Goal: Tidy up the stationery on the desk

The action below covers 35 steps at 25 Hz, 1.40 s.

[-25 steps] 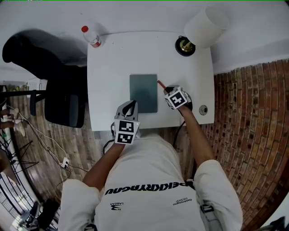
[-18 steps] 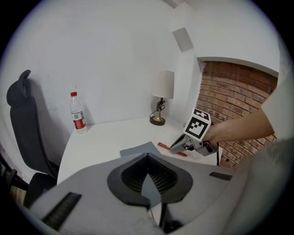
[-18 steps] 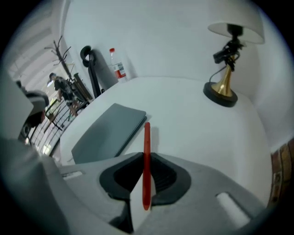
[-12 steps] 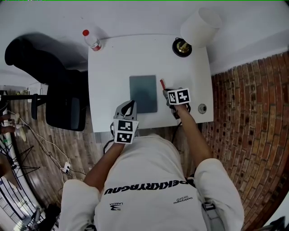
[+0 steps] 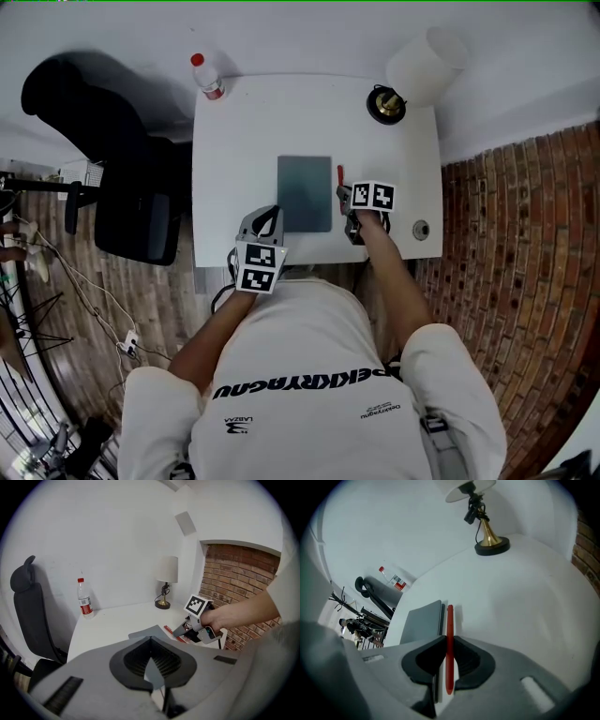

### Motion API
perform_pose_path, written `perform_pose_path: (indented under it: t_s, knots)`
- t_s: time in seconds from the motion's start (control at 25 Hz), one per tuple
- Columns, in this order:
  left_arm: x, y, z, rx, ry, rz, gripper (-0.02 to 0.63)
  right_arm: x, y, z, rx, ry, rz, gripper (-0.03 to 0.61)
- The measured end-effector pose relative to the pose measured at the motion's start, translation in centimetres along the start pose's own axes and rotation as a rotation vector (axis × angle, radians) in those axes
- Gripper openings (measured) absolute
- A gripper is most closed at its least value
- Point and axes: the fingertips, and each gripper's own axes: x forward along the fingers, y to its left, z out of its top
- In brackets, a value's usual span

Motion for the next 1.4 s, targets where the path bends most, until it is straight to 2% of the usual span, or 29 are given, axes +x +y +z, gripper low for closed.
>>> perform_pose_path:
  t_s: [0.12,0.28,0.48,0.92,1.2,1.4]
  knots:
    - [-0.3,0.5,0.3,-0.007,-0.015,0.005,-0.002,0.3,0.6,-0.2,0.026,-0.003,0.011,0.051]
    - [-0.5,0.8,0.3,-0.009,-0.018,0.005,-0.002,0.9,0.6,-0.8,0.016,-0.003,-0.026,0.051]
    - [-0.5,0.8,-0.1,-0.021,-0.008,-0.01,-0.002,1.0,0.5,-1.2,0.053,-0.021,-0.033,0.051]
    - [-0.9,1.4,0.0,-0.034,-0.011,-0.023,-0.002,0.8,0.8,-1.0,0.033,-0.034,-0.048,0.077]
    - [-1.5,1.5,0.7,-0.033,-0.038,-0.045,-0.002,-2.8,2.4,0.6,0.024,-0.167,-0.02,0.078]
    - [-1.8,1.3,1.9,-0.033,-0.071,-0.068,-0.002,-6.4,5.0,2.2,0.014,-0.305,0.006,0.078]
